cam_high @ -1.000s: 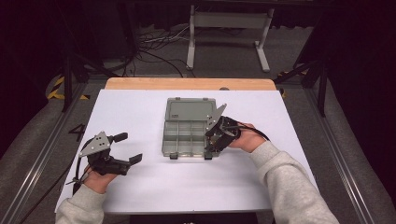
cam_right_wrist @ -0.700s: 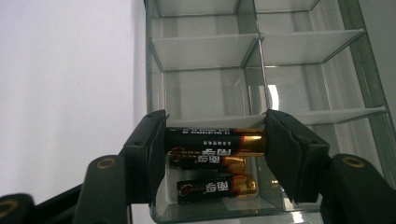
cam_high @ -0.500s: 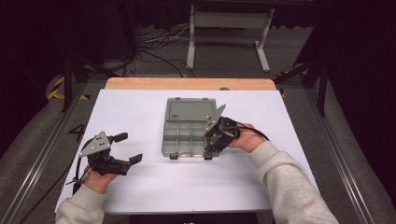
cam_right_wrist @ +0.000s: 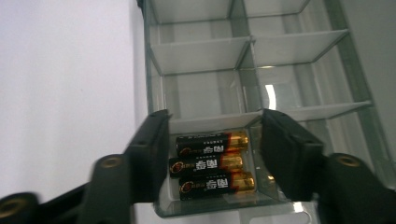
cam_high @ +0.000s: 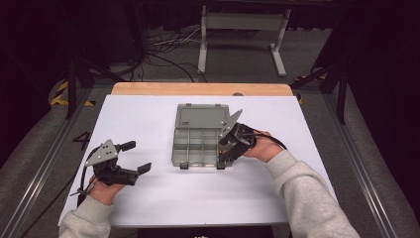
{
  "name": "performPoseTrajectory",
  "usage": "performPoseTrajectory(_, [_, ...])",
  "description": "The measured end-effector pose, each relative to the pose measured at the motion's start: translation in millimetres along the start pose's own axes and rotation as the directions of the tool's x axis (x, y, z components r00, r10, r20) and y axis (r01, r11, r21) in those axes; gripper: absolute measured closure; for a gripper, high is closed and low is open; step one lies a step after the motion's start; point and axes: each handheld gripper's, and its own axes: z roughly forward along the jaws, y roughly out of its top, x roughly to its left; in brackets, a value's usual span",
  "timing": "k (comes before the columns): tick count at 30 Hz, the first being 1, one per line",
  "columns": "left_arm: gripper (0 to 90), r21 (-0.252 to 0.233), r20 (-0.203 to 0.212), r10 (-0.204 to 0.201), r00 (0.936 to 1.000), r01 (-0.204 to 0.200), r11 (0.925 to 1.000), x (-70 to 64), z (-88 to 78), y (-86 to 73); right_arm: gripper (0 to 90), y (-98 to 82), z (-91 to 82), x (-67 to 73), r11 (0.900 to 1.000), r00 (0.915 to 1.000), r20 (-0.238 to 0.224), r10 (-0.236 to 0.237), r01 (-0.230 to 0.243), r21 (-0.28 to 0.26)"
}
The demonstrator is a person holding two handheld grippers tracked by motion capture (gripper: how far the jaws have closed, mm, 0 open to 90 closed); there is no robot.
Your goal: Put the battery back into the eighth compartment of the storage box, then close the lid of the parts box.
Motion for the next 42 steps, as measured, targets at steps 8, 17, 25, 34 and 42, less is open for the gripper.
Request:
performPoseTrajectory(8, [24.2,0.013,0.013,-0.019,0.9997,0.019,0.9997,6.8,2.8,4.6,89.3,-5.9,-30.8,8.3,0.991,0.9910,0.110,0.075,-0.063,-0.114])
performPoseTrajectory(17, [64.1,0.104,-0.036,0.013,0.9993,-0.009,0.9945,6.5,16.2,19.6,90.0,-18.6,-56.9,13.9,0.965,0.9715,0.152,0.182,-0.146,-0.219])
performPoseTrajectory(25, [89.5,0.209,-0.065,0.054,0.9964,-0.040,0.9772,10.5,36.6,33.5,90.0,-22.0,-61.1,14.7,0.955,0.9503,0.189,0.247,-0.206,-0.215])
performPoseTrajectory(34, [89.4,0.267,-0.065,-0.005,0.9979,0.022,0.9636,21.6,59.4,48.2,90.0,-20.2,-59.3,7.4,0.945,0.9278,0.225,0.298,-0.252,-0.209])
performPoseTrajectory(42, [89.4,0.328,-0.078,-0.101,0.9918,0.121,0.9368,44.9,78.5,62.0,90.0,-16.6,-52.3,-14.8,0.929,0.9084,0.232,0.348,-0.300,-0.217])
